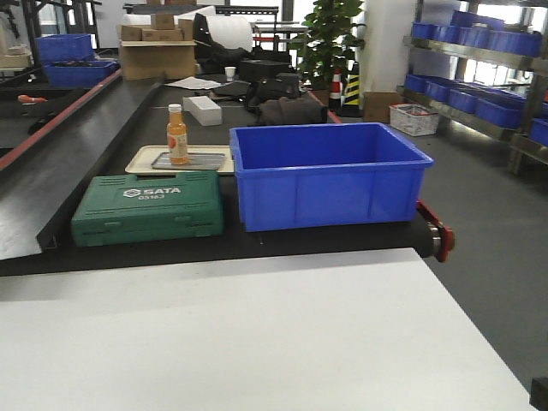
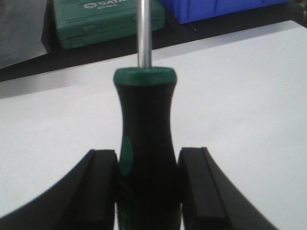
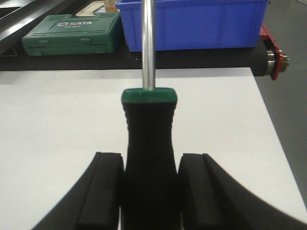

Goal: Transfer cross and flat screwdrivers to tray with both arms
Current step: 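Drive the base to the grey tray holding both screwdrivers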

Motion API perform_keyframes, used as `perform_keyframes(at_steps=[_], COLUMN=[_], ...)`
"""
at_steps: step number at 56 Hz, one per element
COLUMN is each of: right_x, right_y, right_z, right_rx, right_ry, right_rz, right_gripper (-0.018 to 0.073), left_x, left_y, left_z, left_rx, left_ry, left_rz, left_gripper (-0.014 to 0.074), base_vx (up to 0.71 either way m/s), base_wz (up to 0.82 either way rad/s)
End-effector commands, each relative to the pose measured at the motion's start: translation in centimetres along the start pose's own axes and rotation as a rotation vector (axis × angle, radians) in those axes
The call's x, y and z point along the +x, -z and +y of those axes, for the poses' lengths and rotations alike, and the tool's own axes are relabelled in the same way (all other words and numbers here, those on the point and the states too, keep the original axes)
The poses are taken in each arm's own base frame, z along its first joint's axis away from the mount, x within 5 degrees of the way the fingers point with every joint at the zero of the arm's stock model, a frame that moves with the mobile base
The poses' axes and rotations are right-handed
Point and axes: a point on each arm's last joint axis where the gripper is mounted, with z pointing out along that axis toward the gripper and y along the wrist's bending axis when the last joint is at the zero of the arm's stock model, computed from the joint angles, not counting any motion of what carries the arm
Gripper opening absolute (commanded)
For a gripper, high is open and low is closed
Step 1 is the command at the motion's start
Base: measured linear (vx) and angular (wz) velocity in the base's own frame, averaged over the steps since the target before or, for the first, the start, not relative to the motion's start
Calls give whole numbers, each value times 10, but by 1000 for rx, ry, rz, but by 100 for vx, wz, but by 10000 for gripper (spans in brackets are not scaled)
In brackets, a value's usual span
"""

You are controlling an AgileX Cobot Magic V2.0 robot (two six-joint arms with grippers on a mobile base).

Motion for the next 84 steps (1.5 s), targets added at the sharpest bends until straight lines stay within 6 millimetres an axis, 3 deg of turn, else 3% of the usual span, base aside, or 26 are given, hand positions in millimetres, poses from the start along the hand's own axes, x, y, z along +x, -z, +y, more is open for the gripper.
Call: perform_keyframes(at_steps=[1,84], right_x=[-17,-16], right_y=[5,4], right_z=[1,1], right_rx=[0,0], right_ry=[14,14], right_rz=[-122,-107], right_gripper=[-8,-8], left_x=[-17,-17], left_y=[5,5], left_z=[1,1], left_rx=[-14,-14], left_ry=[19,19], left_rz=[-122,-122], left_gripper=[3,3], base_vx=[-25,-14], base_wz=[-38,-53])
